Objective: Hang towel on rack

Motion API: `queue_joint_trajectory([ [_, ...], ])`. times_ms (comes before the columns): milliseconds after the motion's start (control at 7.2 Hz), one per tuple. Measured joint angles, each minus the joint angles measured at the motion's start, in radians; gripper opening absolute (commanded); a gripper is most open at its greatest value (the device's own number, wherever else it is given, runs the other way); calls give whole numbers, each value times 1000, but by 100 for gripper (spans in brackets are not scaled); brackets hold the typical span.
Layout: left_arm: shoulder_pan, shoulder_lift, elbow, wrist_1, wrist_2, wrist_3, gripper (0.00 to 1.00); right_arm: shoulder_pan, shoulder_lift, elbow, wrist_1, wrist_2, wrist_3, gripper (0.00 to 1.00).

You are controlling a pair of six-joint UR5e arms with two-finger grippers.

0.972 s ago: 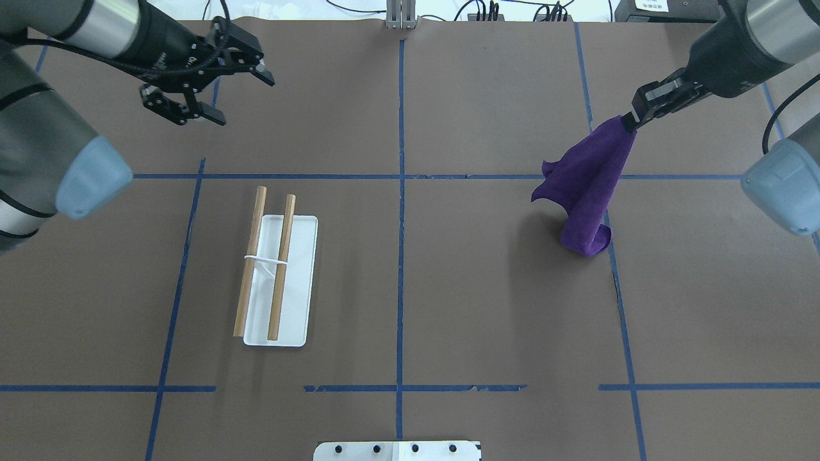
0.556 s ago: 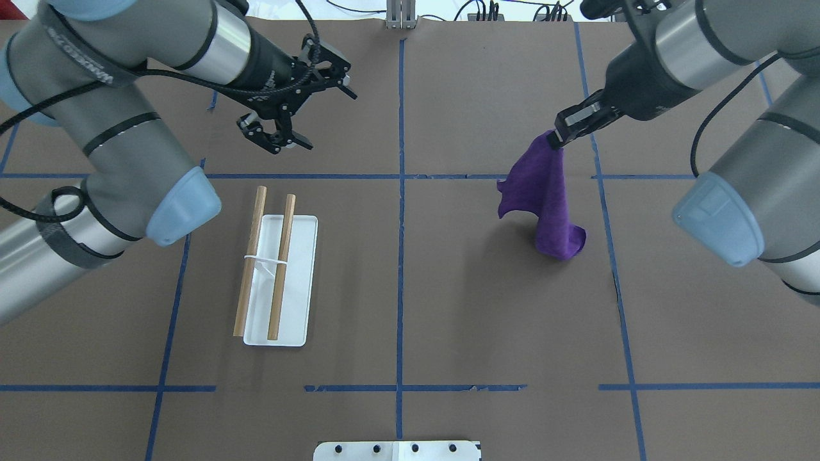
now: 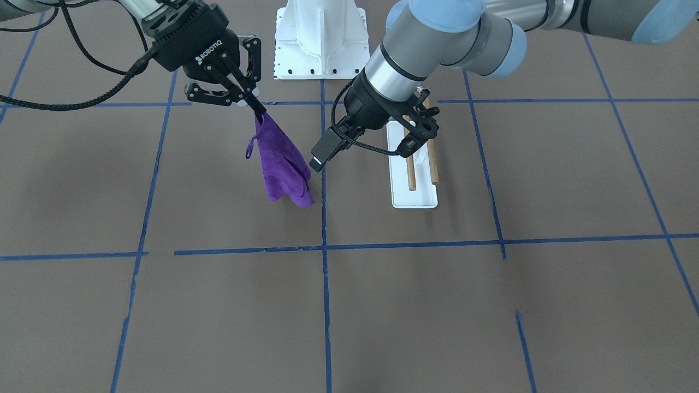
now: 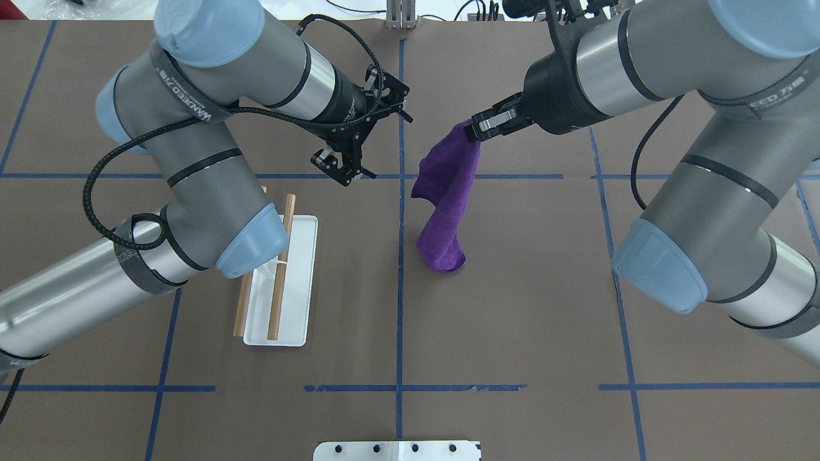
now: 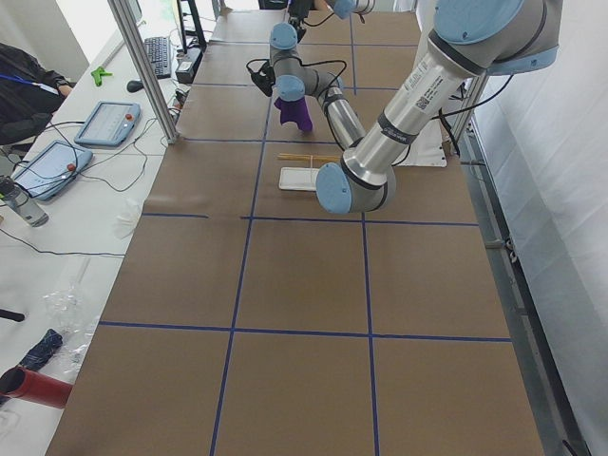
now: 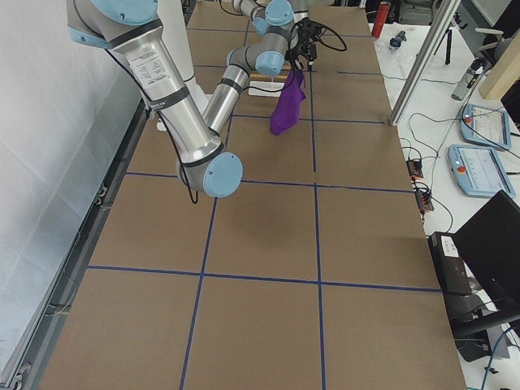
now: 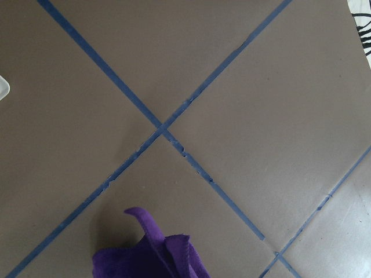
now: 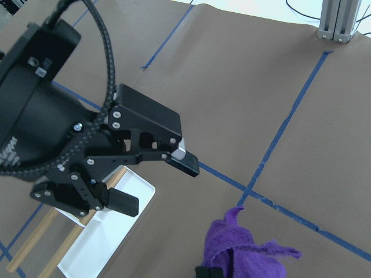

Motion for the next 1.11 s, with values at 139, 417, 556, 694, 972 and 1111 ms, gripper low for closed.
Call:
queue_joint_trajectory([
  [139, 10, -5, 1, 0, 1, -27, 94, -3, 6, 1, 9, -8, 7, 0],
  [417, 16, -16, 1, -1, 2, -61, 94, -4, 12, 6, 15, -11, 11, 0],
  [556, 17, -18, 1, -4, 2, -63, 95, -7, 14, 14, 15, -10, 12, 0],
  [694, 17, -20, 1, -12, 2, -62, 95, -11, 15, 25, 15, -10, 13, 0],
  [972, 19, -19, 2, -43, 2, -60, 37, -16, 17, 44, 16, -10, 13, 0],
  [1111, 19, -17, 2, -50, 2, -60, 31, -16, 17, 48, 16, -10, 13, 0],
])
